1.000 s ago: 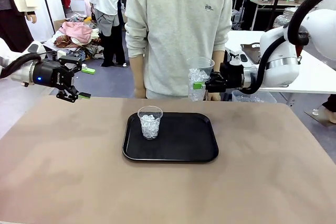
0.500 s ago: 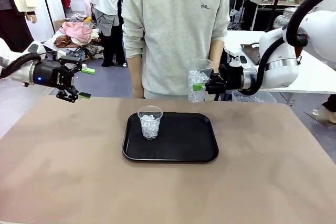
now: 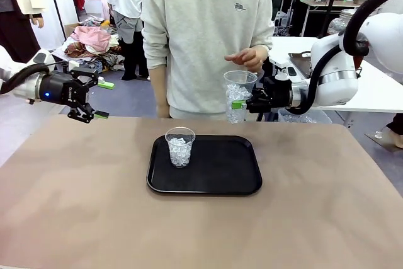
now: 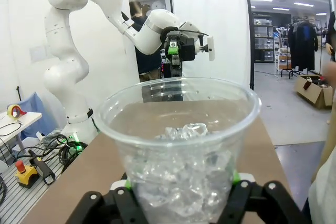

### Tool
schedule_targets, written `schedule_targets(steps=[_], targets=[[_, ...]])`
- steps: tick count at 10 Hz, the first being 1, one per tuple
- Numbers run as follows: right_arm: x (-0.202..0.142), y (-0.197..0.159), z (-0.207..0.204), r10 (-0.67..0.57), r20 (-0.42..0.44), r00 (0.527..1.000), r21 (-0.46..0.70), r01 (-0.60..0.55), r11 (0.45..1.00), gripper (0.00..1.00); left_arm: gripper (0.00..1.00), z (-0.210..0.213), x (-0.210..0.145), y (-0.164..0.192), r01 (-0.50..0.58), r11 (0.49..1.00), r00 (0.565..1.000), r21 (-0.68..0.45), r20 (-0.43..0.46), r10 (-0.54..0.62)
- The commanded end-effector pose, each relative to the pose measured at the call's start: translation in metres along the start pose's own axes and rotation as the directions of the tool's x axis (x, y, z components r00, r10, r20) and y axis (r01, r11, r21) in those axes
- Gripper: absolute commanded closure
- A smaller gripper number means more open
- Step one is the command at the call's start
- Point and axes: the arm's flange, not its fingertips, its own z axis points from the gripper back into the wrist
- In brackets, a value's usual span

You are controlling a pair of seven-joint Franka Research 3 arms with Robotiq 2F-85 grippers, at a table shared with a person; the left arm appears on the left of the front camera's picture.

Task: Pour the drink into the iced cup.
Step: Open the gripper to release the iced cup you were holding.

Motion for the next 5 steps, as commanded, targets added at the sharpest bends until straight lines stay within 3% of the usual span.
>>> schedule_targets(steps=[1,5], targets=[[0.0059,0.0002,-0.0002,0.008,0.004,1.0,-0.001,-0.008,1.0,0.26,0.0,0.0004,-0.0004,-0.0004,0.001,1.0,1.0,0.0,-0.001,-0.001],[0.0059,0.0002,-0.0002,0.008,0.004,1.0,-0.001,-0.008,1.0,0.26,0.0,0.0004,-0.0004,-0.0004,0.001,1.0,1.0,0.0,-0.001,-0.001]])
